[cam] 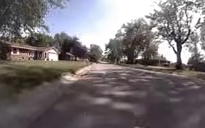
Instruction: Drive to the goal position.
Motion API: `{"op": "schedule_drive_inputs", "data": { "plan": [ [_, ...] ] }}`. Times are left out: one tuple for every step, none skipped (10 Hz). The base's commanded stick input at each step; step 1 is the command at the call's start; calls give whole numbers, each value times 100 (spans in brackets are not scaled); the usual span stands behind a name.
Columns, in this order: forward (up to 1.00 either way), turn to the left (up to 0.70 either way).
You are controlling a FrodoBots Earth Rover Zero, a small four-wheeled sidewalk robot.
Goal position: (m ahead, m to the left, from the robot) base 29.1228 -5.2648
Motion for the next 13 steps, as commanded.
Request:
{"op": "schedule_drive_inputs", "data": {
  "plan": [
    [100, 0],
    [100, 0],
    [100, 2],
    [100, 2],
    [100, 1],
    [100, 1],
    [100, 2],
    [100, 0],
    [100, 1],
    [100, 2],
    [100, 1],
    [100, 0],
    [100, 1]
  ]
}}
